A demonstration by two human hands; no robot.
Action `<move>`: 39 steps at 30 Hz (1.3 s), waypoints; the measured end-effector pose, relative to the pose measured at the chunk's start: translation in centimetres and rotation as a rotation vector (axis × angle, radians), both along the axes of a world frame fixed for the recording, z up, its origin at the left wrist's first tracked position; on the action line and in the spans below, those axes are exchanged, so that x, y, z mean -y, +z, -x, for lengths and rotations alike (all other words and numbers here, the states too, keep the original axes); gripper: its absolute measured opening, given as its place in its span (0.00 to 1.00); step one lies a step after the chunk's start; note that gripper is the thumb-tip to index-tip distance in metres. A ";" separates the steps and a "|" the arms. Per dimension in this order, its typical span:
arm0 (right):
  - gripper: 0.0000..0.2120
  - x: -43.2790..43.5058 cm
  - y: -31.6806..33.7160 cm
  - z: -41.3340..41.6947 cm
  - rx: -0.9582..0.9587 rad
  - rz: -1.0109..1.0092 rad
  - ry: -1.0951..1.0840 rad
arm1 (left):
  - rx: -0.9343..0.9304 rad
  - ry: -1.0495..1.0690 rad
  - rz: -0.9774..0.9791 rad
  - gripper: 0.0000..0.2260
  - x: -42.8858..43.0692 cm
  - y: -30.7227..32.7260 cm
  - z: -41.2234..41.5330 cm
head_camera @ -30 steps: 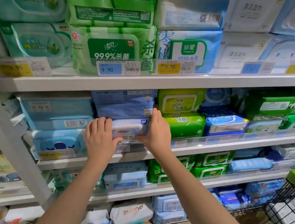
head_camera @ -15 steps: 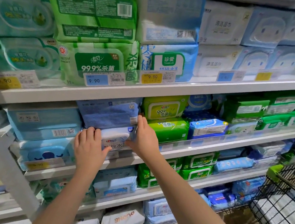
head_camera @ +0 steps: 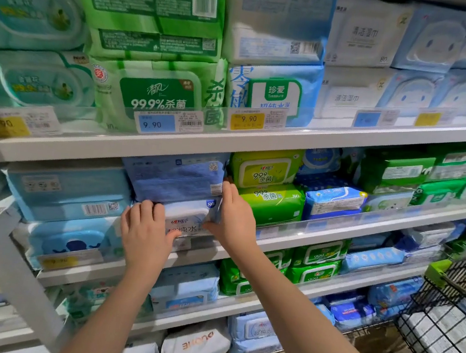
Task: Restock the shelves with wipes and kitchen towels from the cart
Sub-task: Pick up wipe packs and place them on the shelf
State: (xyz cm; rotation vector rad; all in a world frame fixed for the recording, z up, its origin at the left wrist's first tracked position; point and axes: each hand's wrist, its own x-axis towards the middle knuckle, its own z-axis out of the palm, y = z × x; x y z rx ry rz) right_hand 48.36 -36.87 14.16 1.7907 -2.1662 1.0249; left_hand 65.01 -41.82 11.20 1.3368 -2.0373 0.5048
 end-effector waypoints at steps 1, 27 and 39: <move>0.37 0.1 0.0 0.1 -0.004 0.002 -0.008 | 0.005 0.002 0.007 0.28 0.0 -0.1 0.1; 0.33 0.9 -1.1 0.5 -0.013 0.063 0.011 | 0.008 -0.004 -0.031 0.24 -0.5 0.2 -0.2; 0.33 0.4 -0.4 1.4 0.097 0.000 0.136 | -0.184 -0.083 0.099 0.21 -0.2 2.0 -1.2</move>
